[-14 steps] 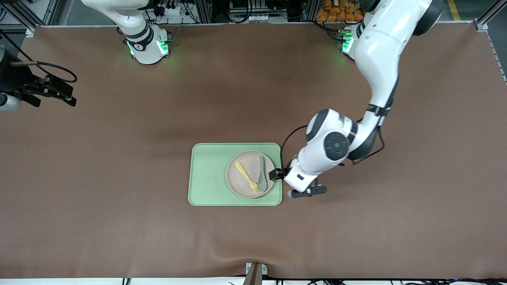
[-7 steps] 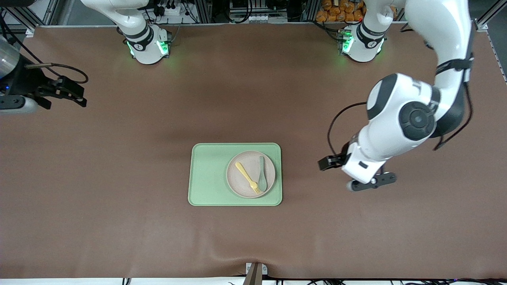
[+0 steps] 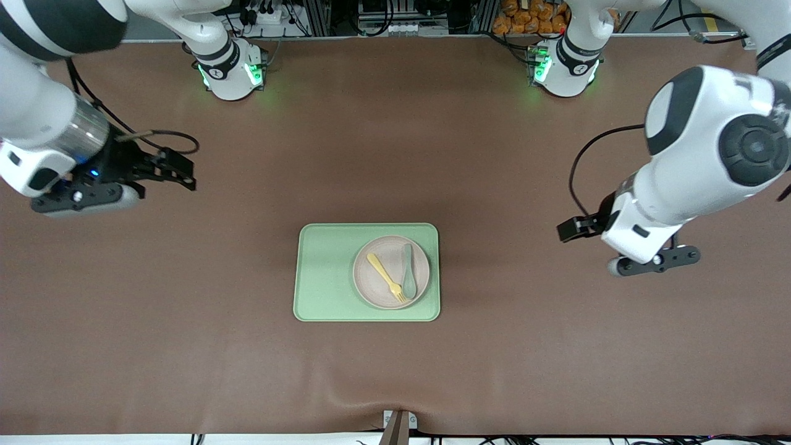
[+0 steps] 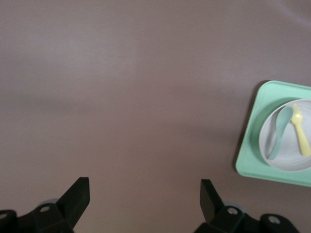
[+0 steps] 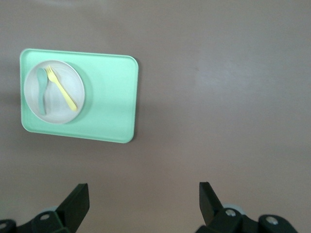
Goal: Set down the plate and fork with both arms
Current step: 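Reach the right gripper to the yellow fork while the left gripper withdraws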
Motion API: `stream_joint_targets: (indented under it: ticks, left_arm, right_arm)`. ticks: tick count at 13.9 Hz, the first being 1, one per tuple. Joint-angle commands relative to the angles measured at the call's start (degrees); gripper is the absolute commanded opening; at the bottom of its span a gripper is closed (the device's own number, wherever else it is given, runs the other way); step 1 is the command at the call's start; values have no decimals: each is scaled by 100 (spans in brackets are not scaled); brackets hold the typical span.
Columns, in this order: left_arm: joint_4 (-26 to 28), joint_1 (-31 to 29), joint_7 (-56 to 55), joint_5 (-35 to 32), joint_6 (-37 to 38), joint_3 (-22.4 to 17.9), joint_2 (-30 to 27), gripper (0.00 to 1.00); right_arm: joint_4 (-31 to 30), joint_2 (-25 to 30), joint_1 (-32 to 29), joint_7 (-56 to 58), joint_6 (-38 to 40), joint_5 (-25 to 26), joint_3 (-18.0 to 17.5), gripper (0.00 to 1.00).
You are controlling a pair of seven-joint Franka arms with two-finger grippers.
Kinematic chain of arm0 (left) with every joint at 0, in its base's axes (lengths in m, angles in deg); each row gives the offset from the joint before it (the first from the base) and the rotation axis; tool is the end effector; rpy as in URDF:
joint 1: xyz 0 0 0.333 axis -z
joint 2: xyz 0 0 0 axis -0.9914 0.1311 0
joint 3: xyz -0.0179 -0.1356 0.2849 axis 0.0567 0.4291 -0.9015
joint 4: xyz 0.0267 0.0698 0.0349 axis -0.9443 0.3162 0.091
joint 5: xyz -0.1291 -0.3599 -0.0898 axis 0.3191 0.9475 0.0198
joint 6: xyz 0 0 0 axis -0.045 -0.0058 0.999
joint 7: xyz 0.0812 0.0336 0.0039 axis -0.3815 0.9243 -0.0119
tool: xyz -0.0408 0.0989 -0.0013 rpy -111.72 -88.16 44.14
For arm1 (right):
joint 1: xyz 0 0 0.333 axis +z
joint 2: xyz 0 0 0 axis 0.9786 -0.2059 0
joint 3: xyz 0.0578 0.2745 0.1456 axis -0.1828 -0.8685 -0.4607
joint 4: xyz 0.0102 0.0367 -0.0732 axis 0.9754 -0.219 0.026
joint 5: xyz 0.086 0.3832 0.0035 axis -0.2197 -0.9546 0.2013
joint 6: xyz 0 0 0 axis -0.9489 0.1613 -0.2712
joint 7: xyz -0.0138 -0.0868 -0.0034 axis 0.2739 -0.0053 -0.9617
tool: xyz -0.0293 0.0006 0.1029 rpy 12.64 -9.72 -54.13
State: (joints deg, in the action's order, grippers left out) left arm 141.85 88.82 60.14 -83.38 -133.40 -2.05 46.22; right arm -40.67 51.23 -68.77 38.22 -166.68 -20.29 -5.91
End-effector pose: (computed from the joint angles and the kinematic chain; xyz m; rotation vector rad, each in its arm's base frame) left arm 0.6370 -0.1662 0.5288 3.1093 0.2619 -0.1222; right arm 0.5978 0.1503 0.5960 -3.0255 -0.1409 0.0313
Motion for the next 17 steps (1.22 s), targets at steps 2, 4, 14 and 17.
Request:
stream_joint_targets:
  ticks: [2,4,14,17]
  left_arm:
    - [246,-178,121,-117,197,28,-378,100]
    - [263,-275,286,-117,197,37,-466,100]
    - [430,-486,1079,-126,205,46,-686,100]
    - [474,-495,1079,-117,205,46,-686,100]
  right_arm:
    - [1371,-1150,522,-581,126,-77,28,100]
    - [1522,-1519,734,-898,-224,-59,28,100]
    - [1531,-3321,1525,-1892,-2298,354,72,100]
    - [1601,-3796,1780,-1998,-2914,363,72,100]
